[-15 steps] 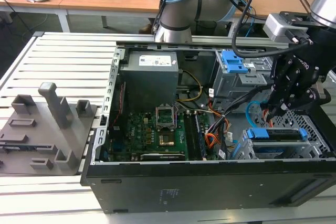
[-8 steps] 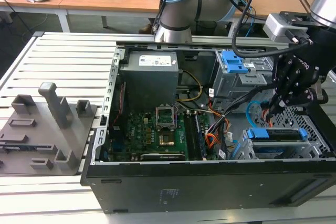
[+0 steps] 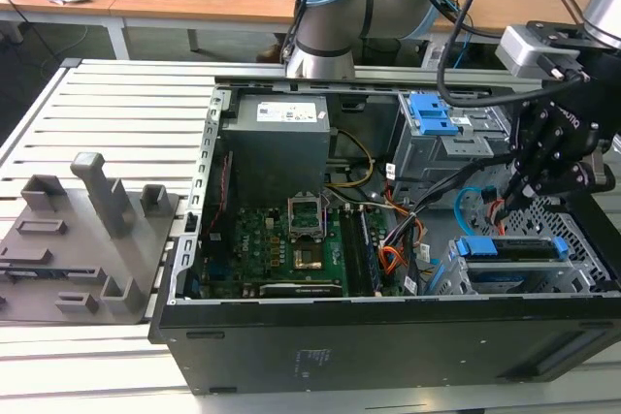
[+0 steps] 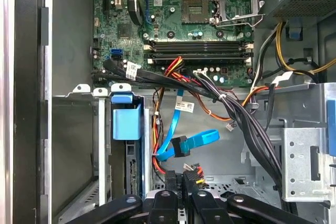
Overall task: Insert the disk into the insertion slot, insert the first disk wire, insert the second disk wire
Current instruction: 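Insert the first disk wire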
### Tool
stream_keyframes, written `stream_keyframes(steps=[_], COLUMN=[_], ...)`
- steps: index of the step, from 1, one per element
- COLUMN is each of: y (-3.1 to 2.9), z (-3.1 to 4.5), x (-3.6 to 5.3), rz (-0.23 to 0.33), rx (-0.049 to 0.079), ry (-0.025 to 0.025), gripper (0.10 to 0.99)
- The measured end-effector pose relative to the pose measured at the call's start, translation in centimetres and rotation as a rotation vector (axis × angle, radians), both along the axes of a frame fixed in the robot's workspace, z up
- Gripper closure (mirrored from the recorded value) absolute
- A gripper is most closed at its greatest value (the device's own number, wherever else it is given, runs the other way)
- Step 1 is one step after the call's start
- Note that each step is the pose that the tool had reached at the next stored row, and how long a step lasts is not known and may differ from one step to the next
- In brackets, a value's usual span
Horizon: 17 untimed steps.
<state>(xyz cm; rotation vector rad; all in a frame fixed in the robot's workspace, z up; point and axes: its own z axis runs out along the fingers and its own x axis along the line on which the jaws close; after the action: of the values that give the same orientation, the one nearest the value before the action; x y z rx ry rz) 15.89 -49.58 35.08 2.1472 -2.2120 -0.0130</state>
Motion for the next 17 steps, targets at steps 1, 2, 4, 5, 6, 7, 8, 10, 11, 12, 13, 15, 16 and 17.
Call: stream_keyframes(steps=[1, 2, 4, 5, 6, 7, 8, 10, 11, 12, 13, 15, 16, 17], y=[-0.08, -0.27, -0.63, -0.8, -0.9, -1.0, -1.14, -1.52, -1.61, -1.72, -1.81, -2.0, -2.17, -2.27], z=[0.0, 0.0, 0.0, 0.0, 0.0, 0.0, 0.0, 0.0, 0.0, 0.0, 0.0, 0.0, 0.0, 0.0], x=[0.0, 0.0, 0.0, 0.01, 0.0, 0.0, 0.0, 0.0, 0.0, 0.0, 0.0, 0.0, 0.0, 0.0], rz=[0.0, 0.0, 0.0, 0.0, 0.0, 0.0, 0.0, 0.0, 0.0, 0.0, 0.0, 0.0, 0.0, 0.0], rx=[0.0, 0.0, 0.0, 0.0, 0.0, 0.0, 0.0, 0.0, 0.0, 0.0, 0.0, 0.0, 0.0, 0.0], ry=[0.0, 0.0, 0.0, 0.0, 0.0, 0.0, 0.0, 0.0, 0.0, 0.0, 0.0, 0.0, 0.0, 0.0], gripper=[0.914, 0.914, 0.914, 0.914, 0.914, 0.914, 0.914, 0.914, 0.914, 0.914, 0.914, 0.914, 0.914, 0.914])
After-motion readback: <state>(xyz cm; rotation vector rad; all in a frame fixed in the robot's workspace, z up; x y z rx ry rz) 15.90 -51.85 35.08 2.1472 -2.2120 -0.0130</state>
